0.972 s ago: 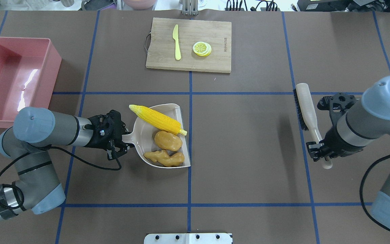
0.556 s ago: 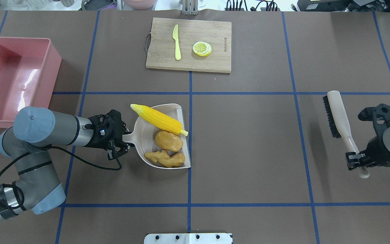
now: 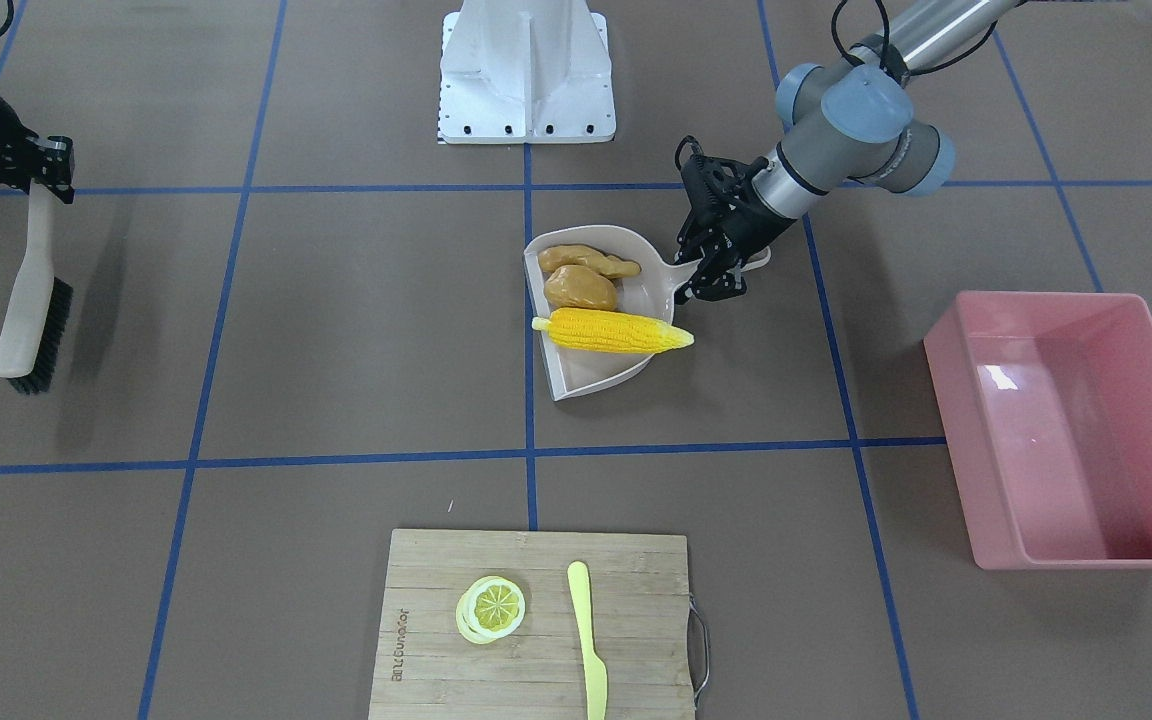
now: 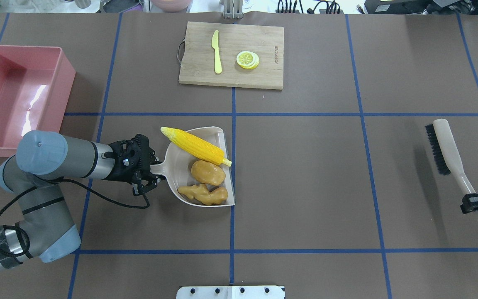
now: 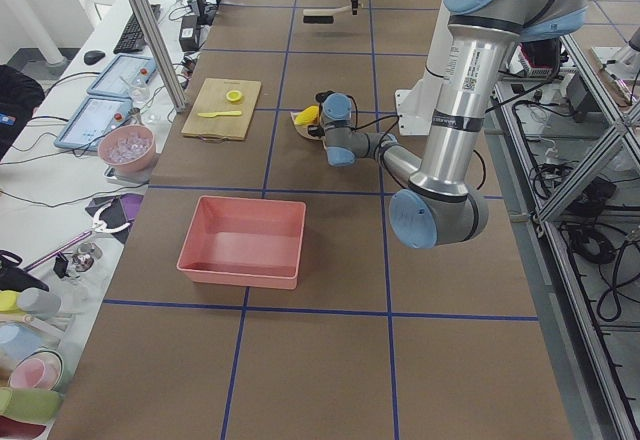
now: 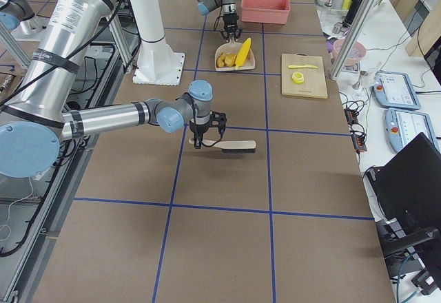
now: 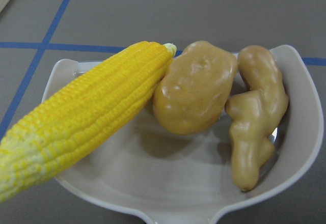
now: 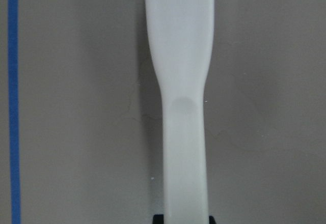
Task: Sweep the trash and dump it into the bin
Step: 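Withdraw the right gripper and set the brush down near its start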
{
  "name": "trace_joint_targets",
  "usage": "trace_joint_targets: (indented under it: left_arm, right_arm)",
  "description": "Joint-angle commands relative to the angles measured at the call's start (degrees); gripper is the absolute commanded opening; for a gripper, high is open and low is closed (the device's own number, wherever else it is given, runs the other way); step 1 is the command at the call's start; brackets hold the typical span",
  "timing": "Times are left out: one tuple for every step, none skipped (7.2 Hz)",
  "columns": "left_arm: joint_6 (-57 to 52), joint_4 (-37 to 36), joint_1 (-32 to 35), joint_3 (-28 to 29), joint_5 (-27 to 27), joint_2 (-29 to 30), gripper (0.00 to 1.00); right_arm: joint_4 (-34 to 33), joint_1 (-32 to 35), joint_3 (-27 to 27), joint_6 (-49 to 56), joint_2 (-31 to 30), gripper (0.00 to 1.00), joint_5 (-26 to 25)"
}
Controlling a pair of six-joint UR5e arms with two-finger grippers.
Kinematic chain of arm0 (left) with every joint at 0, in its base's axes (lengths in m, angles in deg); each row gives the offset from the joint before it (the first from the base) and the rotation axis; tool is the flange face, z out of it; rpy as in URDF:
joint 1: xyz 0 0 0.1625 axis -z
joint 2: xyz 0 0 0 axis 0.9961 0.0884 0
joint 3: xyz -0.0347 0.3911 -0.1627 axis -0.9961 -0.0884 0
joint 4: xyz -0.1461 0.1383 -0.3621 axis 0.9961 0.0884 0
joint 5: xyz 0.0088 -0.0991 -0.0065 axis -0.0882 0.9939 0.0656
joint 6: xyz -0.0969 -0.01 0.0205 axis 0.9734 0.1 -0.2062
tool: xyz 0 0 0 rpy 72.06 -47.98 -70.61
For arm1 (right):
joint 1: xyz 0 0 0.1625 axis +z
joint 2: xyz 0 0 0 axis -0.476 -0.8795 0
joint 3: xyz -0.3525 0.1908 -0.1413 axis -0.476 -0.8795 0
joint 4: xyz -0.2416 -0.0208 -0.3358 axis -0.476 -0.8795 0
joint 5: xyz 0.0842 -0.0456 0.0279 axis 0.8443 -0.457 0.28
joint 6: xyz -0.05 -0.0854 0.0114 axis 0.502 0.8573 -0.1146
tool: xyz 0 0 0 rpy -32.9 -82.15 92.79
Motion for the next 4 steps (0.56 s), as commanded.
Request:
trace_joint_targets:
  left_arm:
    - [1.0,0.0,0.2,-0.6,0.0,0.0,0.16]
    - [2.2,0.0,0.9,-1.8,0.0,0.0,0.16]
    - [3.5,0.2,2.6,-3.3,0.0,-0.1,0.16]
    - [3.5,0.3,5.0,-4.9,-0.2,-0.3,0.16]
  right_arm:
    - [7.1,4.9,-6.9,6.7,-2.6,0.0,2.6]
    - [12.4,6.8,-12.1,7.3,-2.5,0.0,6.4]
    - [16.7,7.3,-15.1,7.4,-2.7,0.0,6.7]
    - [16.9,7.3,-15.3,7.4,-3.4,0.0,6.7]
